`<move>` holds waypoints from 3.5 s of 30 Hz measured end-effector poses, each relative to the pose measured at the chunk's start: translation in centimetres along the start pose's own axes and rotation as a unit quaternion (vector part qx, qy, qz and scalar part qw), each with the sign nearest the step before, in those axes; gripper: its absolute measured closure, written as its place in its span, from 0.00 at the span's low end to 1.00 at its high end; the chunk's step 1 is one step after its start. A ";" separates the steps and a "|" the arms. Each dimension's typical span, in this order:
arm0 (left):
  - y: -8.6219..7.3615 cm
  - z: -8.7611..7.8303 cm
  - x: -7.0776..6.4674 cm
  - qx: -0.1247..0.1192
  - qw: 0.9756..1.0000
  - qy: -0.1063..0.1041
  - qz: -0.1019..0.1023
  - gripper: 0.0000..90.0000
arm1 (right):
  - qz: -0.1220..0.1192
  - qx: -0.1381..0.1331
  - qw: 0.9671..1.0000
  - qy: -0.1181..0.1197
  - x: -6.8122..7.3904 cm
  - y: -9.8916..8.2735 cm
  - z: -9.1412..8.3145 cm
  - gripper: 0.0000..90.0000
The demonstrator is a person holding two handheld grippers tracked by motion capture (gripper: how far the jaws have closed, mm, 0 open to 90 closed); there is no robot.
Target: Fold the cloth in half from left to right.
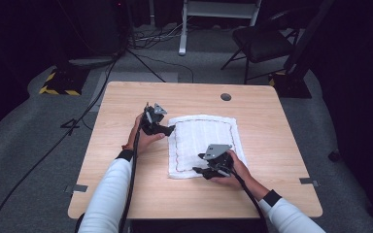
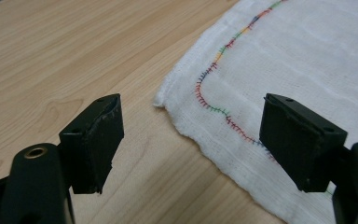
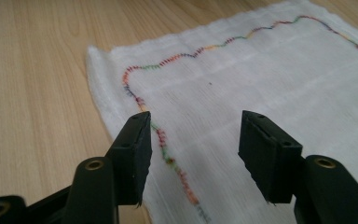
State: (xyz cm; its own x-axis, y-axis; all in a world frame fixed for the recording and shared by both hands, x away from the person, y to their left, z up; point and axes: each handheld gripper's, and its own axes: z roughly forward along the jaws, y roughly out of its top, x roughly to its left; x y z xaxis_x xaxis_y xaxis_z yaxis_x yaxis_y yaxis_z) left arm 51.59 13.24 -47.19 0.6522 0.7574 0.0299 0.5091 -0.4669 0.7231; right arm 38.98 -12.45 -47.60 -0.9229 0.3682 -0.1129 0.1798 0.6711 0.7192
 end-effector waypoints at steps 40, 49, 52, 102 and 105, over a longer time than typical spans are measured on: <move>-0.1 3.1 0.9 0.006 0.999 -0.047 -0.015 0.96 | -0.023 0.012 1.000 0.011 4.1 3.4 5.4 0.96; 0.0 1.5 1.4 0.011 0.999 -0.042 0.007 0.97 | -0.044 -0.001 0.999 0.008 4.7 4.3 5.0 0.97; -0.1 1.2 1.6 0.007 0.999 -0.039 0.006 0.97 | -0.046 -0.004 0.999 0.006 4.8 4.5 4.9 0.97; 5.9 0.8 -2.5 -0.057 0.998 -0.028 0.023 0.97 | -0.010 -0.068 0.996 -0.054 1.4 3.0 -4.6 0.97; 6.9 1.5 -3.5 -0.056 0.998 -0.030 0.028 0.97 | 0.000 -0.068 0.996 -0.062 1.0 2.3 -5.5 0.97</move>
State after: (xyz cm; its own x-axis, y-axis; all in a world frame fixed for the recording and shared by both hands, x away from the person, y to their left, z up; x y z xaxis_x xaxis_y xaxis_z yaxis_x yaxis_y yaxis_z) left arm 53.66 6.70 -43.40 0.7122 0.7011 0.0344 0.4070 -0.4524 0.7935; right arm 36.63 -14.07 -42.34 -0.8725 0.4498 -0.1907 0.1236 0.5809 0.8045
